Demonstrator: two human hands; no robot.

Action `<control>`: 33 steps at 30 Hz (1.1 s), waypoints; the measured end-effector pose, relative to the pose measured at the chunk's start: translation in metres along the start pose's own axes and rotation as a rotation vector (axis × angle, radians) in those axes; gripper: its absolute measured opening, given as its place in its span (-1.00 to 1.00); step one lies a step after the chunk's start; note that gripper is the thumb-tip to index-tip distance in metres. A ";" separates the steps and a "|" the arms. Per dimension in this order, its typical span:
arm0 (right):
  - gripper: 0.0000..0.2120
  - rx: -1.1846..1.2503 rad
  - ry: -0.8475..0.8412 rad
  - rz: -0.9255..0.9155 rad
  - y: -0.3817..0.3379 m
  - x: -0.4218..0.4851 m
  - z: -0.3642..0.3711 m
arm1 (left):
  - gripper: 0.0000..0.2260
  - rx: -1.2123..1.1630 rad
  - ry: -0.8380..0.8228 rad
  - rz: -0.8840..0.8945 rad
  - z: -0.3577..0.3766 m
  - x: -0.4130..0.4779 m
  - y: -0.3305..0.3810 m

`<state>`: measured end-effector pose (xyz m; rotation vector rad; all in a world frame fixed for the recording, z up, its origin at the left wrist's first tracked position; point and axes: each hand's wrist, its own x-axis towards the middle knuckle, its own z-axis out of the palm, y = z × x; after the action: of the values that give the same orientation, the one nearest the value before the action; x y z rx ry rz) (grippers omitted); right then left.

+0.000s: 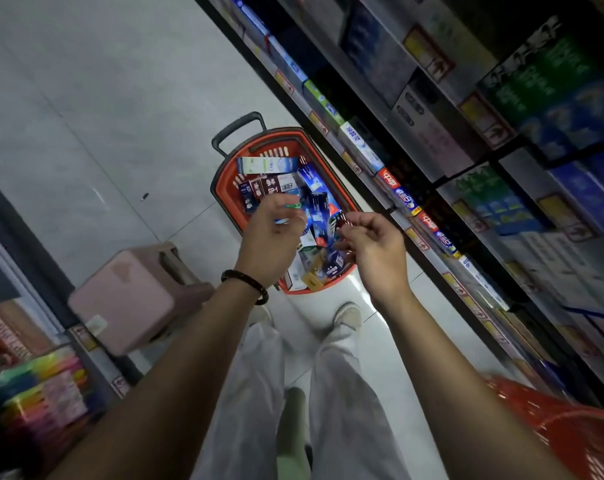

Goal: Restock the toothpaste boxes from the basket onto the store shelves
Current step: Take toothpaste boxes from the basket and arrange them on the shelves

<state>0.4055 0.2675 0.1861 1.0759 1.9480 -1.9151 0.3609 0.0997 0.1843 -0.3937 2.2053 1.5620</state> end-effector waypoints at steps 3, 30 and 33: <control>-0.83 0.003 0.018 0.006 0.020 0.019 0.003 | -0.79 0.015 -0.012 0.008 0.012 0.016 -0.019; -0.79 -0.307 0.282 0.190 0.251 0.110 0.044 | -0.71 0.149 -0.136 -0.182 0.114 0.095 -0.229; -0.66 -0.414 0.257 0.213 0.263 0.107 0.054 | -0.76 0.146 -0.139 -0.217 0.118 0.093 -0.241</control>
<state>0.4727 0.2257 -0.0920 1.3797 2.1285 -1.2409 0.4074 0.1313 -0.0943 -0.4490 2.0778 1.2673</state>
